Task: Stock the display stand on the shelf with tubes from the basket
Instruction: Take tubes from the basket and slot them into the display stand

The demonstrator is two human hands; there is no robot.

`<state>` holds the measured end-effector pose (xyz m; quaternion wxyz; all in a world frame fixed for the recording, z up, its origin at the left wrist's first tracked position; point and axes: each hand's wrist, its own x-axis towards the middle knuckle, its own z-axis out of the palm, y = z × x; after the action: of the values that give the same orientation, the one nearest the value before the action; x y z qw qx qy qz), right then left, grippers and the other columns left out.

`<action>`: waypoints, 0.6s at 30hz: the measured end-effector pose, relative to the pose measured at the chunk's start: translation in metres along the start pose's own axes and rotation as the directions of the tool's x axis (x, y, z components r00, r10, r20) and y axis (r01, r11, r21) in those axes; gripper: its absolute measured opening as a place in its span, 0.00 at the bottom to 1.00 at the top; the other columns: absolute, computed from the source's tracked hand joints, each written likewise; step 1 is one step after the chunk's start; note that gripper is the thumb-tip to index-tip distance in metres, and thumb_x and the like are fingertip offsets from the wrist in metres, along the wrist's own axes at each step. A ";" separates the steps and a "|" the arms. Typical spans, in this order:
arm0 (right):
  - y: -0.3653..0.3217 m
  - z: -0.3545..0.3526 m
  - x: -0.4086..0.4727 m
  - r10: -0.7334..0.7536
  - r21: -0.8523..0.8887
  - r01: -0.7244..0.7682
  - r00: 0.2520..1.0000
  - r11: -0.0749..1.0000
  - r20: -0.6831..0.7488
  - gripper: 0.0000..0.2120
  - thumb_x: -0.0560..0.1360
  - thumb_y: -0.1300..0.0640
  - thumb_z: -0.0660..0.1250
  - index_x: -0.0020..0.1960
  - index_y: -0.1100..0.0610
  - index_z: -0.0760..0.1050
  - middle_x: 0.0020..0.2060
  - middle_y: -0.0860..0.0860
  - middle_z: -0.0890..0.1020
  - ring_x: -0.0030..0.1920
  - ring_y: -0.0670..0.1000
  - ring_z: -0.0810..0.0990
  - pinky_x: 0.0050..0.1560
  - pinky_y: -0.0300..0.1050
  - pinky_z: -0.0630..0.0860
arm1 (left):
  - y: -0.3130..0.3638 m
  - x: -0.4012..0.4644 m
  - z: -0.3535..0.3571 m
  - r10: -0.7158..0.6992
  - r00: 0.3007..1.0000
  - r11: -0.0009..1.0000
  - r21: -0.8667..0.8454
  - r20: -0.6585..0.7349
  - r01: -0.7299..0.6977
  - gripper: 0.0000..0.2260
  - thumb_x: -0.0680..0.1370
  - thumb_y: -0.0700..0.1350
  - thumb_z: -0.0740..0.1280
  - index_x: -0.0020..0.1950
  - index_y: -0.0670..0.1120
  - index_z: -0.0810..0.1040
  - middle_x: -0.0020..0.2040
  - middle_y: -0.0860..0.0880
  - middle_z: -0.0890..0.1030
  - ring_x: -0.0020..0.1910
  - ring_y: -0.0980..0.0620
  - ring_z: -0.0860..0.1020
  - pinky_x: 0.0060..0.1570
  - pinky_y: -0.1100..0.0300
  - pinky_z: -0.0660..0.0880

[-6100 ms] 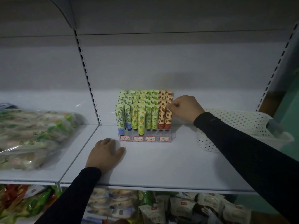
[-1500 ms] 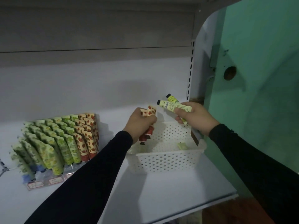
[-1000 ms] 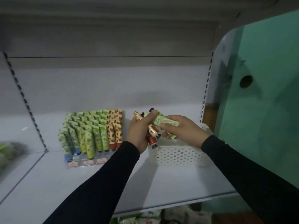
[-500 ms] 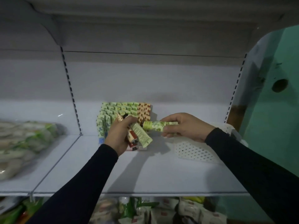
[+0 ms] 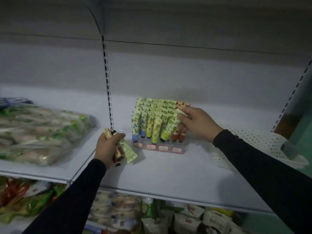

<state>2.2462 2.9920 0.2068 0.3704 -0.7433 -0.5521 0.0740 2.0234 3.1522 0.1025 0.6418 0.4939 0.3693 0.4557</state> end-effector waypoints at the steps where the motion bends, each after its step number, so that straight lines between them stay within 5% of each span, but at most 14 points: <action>1: -0.003 0.002 0.003 -0.012 -0.053 0.012 1.000 0.999 0.007 0.07 0.81 0.51 0.60 0.49 0.52 0.75 0.37 0.47 0.82 0.36 0.41 0.82 0.42 0.43 0.76 | -0.002 0.003 -0.004 -0.008 1.000 1.000 -0.012 -0.011 0.007 0.07 0.75 0.39 0.71 0.44 0.43 0.72 0.31 0.45 0.74 0.23 0.48 0.74 0.24 0.59 0.72; 4: -0.008 0.005 0.009 -0.058 -0.280 0.050 0.998 0.959 -0.022 0.11 0.80 0.50 0.62 0.45 0.55 0.77 0.38 0.47 0.79 0.39 0.47 0.76 0.41 0.42 0.67 | -0.007 0.009 -0.008 -0.019 0.999 0.999 -0.050 -0.039 0.017 0.09 0.75 0.40 0.71 0.42 0.44 0.71 0.29 0.46 0.74 0.23 0.48 0.74 0.24 0.59 0.72; 8: -0.004 0.004 0.018 -0.052 -0.308 0.025 0.995 0.951 -0.081 0.15 0.78 0.50 0.65 0.34 0.52 0.73 0.30 0.43 0.71 0.33 0.42 0.69 0.34 0.36 0.62 | -0.012 0.019 -0.010 -0.022 0.997 0.996 -0.089 -0.071 0.015 0.09 0.75 0.39 0.71 0.41 0.44 0.70 0.28 0.48 0.74 0.23 0.50 0.74 0.26 0.59 0.72; 12: 0.003 0.008 0.022 -0.057 -0.306 0.026 0.994 0.952 -0.095 0.13 0.78 0.50 0.66 0.51 0.58 0.83 0.47 0.48 0.82 0.46 0.47 0.77 0.48 0.36 0.66 | -0.018 0.026 -0.013 -0.024 0.996 0.991 -0.130 -0.089 0.012 0.08 0.75 0.38 0.70 0.42 0.43 0.71 0.29 0.48 0.74 0.23 0.52 0.75 0.28 0.58 0.73; 18: 0.003 0.013 0.024 -0.036 -0.306 0.022 0.999 0.952 -0.040 0.19 0.80 0.54 0.61 0.33 0.62 0.72 0.29 0.55 0.75 0.32 0.51 0.71 0.36 0.41 0.65 | -0.019 0.026 -0.012 -0.043 0.998 0.990 -0.136 -0.055 0.035 0.07 0.76 0.38 0.70 0.42 0.43 0.72 0.26 0.50 0.75 0.23 0.52 0.75 0.27 0.59 0.73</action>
<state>2.2504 3.0188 0.2028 0.2644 -0.7850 -0.5592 -0.0346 2.0249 3.1783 0.0803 0.6715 0.4288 0.3658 0.4810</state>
